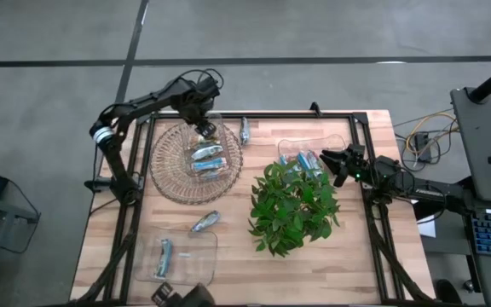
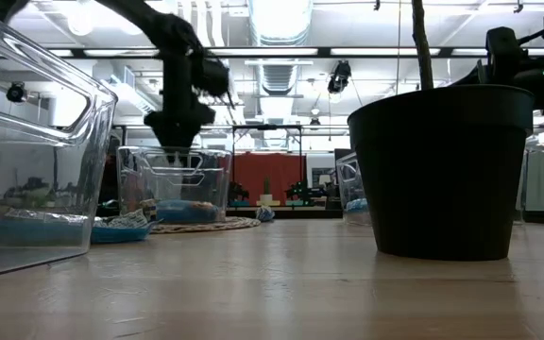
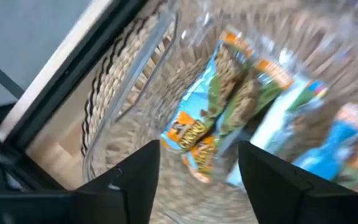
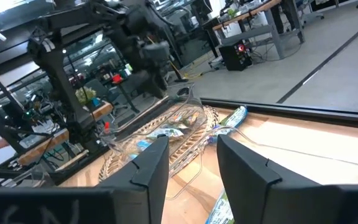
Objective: Pick and place Granola Bars by type
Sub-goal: Put the top blue granola bar into the bottom left transparent bin
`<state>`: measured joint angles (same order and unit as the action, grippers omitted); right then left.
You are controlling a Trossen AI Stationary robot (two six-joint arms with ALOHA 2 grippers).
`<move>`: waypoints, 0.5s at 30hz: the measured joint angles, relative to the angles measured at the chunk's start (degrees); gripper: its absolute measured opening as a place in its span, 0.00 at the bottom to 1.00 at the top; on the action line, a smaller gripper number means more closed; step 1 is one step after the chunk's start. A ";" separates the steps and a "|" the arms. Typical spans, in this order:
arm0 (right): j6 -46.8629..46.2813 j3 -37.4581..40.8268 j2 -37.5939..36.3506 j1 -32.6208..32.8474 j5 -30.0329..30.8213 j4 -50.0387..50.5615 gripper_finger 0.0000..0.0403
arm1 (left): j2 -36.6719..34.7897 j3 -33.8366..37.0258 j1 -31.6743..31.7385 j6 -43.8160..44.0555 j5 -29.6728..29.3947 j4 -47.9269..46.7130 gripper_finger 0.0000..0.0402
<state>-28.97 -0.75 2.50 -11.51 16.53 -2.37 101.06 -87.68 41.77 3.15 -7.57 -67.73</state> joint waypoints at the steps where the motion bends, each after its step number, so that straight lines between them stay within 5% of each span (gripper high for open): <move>1: 0.00 0.00 0.02 0.02 -0.02 0.00 0.31 | -1.01 0.00 -0.42 2.44 -0.01 0.04 0.50; 10: 0.02 0.00 0.02 0.00 0.00 0.00 0.30 | -6.60 -0.02 -6.30 29.45 -7.57 0.94 0.61; 15: 0.01 0.00 0.02 0.01 -0.02 0.00 0.32 | -6.72 -0.57 -10.00 36.34 -10.22 5.75 0.62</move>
<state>-28.96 -0.75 2.52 -11.50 16.51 -2.37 94.34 -88.25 31.77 39.49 -17.79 -61.98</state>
